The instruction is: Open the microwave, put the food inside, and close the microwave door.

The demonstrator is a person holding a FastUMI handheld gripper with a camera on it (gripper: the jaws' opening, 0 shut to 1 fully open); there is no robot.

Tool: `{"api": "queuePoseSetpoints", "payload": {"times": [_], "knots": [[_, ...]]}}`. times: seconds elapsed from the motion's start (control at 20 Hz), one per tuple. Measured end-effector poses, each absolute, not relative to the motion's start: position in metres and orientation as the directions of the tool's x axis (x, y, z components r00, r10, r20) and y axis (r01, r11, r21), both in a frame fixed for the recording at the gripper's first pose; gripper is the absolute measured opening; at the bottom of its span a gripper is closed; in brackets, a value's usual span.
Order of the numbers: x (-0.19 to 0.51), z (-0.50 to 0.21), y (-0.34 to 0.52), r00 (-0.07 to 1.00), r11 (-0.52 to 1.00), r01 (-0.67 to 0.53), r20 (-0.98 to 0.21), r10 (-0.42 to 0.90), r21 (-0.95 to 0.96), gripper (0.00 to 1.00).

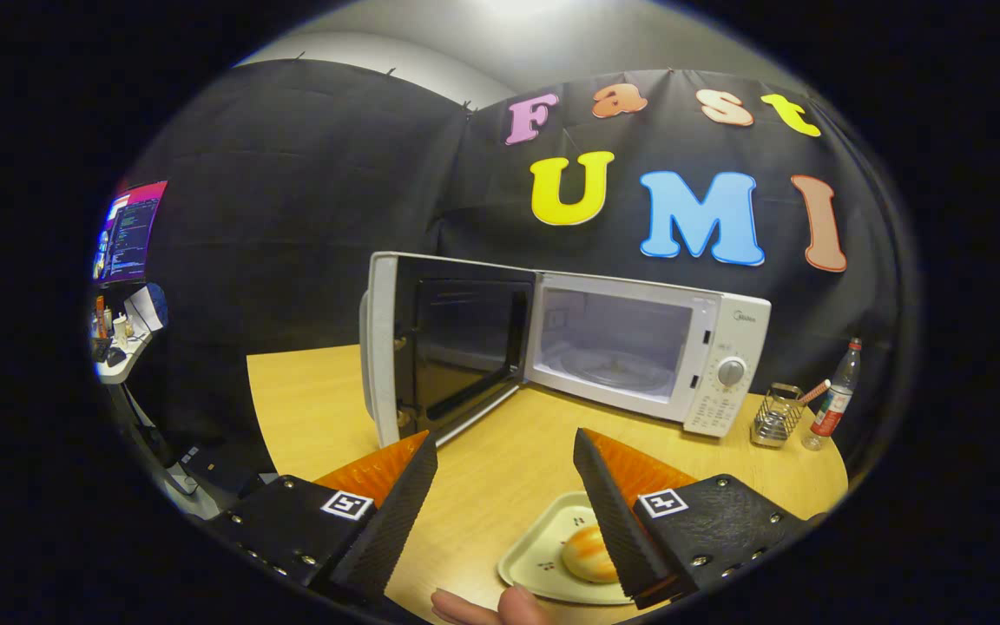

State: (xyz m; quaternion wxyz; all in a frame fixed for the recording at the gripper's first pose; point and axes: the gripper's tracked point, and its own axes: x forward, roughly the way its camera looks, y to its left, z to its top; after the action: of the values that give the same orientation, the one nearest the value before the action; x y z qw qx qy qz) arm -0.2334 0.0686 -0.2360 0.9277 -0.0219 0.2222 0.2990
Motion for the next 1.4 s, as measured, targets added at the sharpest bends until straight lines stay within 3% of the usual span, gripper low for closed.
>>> {"api": "queuePoseSetpoints", "payload": {"times": [0.45, 0.85, 1.2, 1.4], "knots": [[-0.258, -0.305, 0.003, 0.587, 0.814, -0.566, -0.629, 0.51, 0.132, 0.96], [-0.247, -0.311, -0.01, 0.584, 0.838, -0.533, -0.666, 0.465, 0.118, 0.96], [-0.249, -0.329, -0.005, 0.518, 0.838, -0.515, -0.714, 0.471, 0.179, 0.95], [-0.245, -0.321, -0.006, 0.516, 0.856, -0.462, -0.715, 0.472, 0.232, 0.72]]}}
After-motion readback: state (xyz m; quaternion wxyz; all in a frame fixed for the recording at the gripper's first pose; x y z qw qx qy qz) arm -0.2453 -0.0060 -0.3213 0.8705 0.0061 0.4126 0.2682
